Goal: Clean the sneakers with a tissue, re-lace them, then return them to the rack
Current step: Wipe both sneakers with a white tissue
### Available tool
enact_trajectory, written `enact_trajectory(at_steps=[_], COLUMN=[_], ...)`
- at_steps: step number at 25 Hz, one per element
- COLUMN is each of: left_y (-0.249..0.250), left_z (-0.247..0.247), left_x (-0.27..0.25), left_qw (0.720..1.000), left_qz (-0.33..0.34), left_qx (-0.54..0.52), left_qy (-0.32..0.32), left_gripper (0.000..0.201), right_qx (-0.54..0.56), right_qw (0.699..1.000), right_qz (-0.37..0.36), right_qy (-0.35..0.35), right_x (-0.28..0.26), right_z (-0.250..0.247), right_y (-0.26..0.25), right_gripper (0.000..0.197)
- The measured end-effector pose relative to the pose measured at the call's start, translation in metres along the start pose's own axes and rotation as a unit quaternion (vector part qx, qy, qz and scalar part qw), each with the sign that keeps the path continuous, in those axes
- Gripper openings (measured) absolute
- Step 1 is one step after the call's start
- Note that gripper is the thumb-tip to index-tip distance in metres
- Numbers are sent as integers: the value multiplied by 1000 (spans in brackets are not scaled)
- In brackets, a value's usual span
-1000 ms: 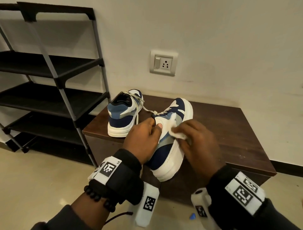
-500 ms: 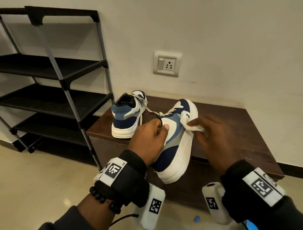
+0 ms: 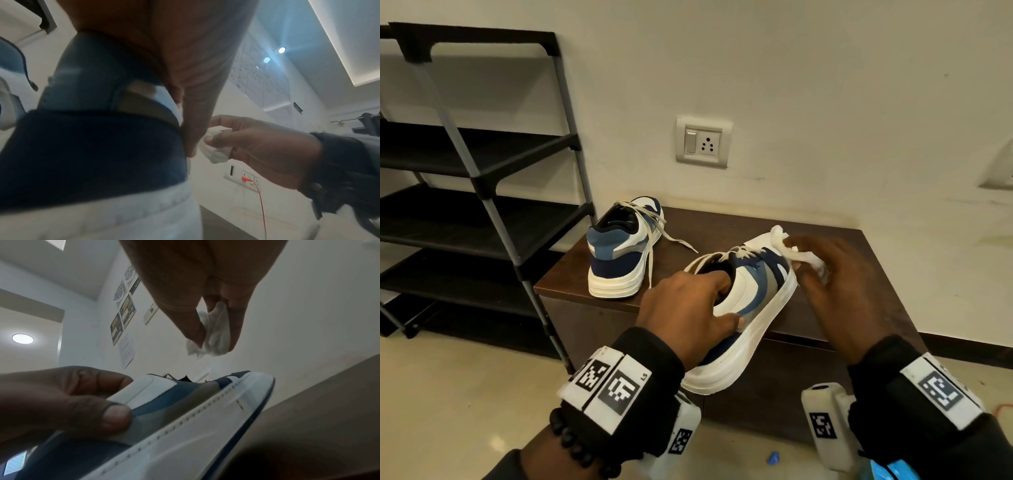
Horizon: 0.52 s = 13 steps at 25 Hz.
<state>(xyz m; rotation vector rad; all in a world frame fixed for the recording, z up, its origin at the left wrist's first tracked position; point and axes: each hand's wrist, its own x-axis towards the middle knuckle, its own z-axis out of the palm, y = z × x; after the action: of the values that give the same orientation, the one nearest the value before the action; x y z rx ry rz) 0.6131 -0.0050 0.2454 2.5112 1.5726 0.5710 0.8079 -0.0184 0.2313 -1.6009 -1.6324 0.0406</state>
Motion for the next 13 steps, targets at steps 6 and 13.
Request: enact_trajectory(at_steps=[6,13], left_y=[20,41], left_z=[18,46], left_x=[0,21], left_qw=[987,988], left_qz=[92,68], left_qx=[101,39], left_qy=[80,130], left_gripper=[26,22], right_qx=[32,69], right_qw=[998,994], right_qz=[2,37], right_qy=[53,82], right_x=[5,9], right_z=[-11,-17], right_y=[17,25], right_gripper=[31,27])
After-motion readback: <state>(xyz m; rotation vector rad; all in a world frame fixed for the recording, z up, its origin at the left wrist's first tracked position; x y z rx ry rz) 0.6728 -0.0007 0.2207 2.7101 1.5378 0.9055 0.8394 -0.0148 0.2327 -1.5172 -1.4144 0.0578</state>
